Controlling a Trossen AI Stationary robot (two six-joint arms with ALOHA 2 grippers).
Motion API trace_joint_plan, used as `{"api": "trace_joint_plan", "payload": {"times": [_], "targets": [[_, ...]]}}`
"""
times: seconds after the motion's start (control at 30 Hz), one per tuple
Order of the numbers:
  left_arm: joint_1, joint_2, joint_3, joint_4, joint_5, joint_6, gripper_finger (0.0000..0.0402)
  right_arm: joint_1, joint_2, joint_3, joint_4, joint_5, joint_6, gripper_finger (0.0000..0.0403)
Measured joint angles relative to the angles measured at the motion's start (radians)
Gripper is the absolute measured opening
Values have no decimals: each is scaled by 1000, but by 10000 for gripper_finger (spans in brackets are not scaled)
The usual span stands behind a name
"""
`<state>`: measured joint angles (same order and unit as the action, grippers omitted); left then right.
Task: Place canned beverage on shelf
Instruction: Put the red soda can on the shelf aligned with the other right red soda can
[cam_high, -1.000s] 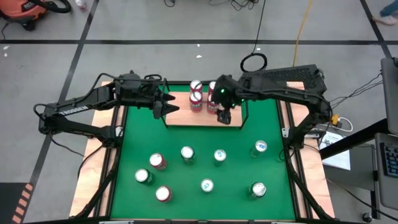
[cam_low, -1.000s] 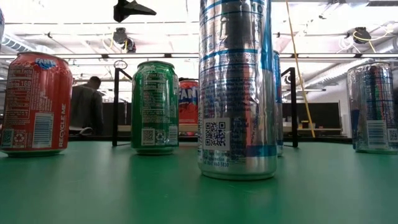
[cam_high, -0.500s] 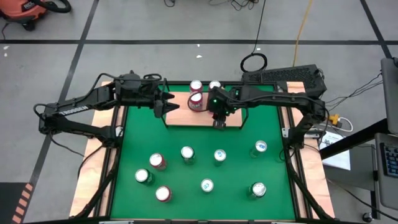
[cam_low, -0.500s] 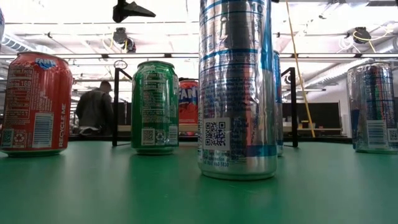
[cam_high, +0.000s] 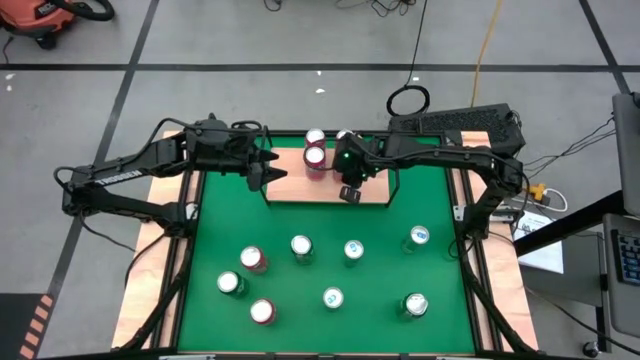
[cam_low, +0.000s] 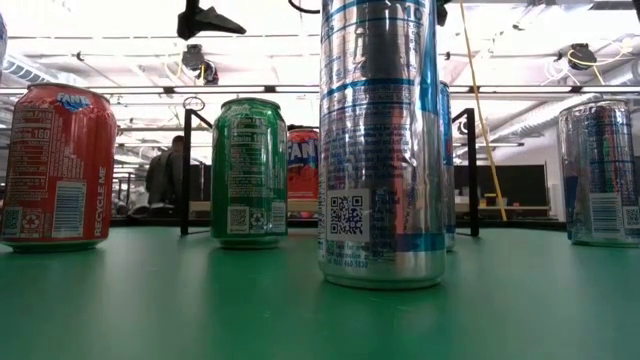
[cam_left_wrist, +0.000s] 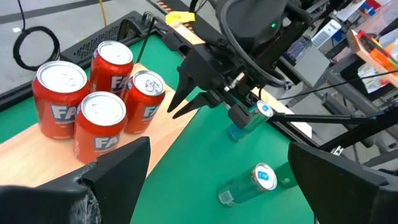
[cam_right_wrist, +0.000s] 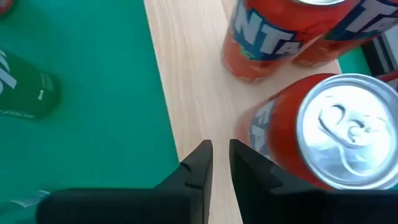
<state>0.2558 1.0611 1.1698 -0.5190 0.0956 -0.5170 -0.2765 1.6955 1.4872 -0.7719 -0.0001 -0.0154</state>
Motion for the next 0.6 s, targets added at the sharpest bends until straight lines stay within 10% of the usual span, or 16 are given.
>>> {"api": "trace_joint_plan", "payload": {"times": [0.6], "targets": [[0, 0, 0, 1, 0, 9, 384, -57, 0, 0, 5, 32, 0, 43]]}}
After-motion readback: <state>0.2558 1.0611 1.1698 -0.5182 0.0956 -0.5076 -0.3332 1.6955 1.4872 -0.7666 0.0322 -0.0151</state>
